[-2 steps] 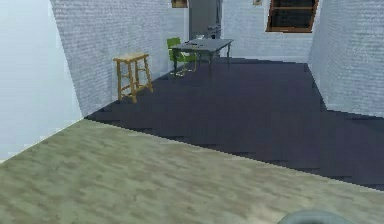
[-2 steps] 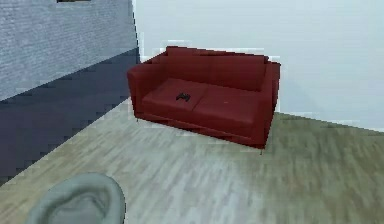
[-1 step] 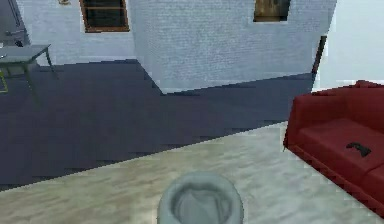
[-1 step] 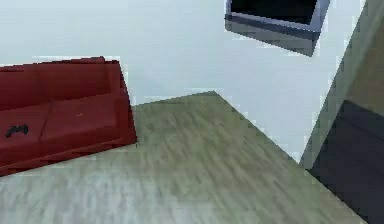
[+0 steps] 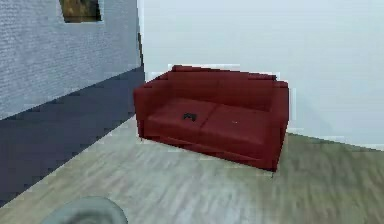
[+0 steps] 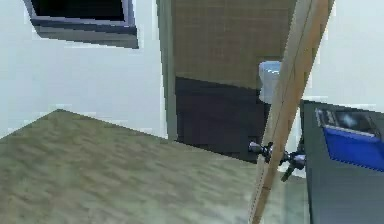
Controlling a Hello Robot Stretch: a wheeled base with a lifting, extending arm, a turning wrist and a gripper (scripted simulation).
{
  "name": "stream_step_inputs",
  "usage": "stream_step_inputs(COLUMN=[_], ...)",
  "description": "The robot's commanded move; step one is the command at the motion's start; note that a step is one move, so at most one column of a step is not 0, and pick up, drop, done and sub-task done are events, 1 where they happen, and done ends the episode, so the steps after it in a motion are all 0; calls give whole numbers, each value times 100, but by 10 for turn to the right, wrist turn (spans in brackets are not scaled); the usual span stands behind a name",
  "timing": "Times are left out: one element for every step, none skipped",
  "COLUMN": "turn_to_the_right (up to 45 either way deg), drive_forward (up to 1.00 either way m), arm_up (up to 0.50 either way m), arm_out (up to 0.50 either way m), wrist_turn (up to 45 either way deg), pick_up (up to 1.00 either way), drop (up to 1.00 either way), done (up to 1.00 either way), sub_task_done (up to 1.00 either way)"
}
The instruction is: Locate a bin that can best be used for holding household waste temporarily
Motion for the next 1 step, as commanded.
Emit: stream_step_inputs(turn_to_the_right=[450], drive_forward=[0], arm_up=[0], arm_out=[0], wrist_turn=[0], pick_up=[0], drop=[0], done=[0], sub_task_done=[0])
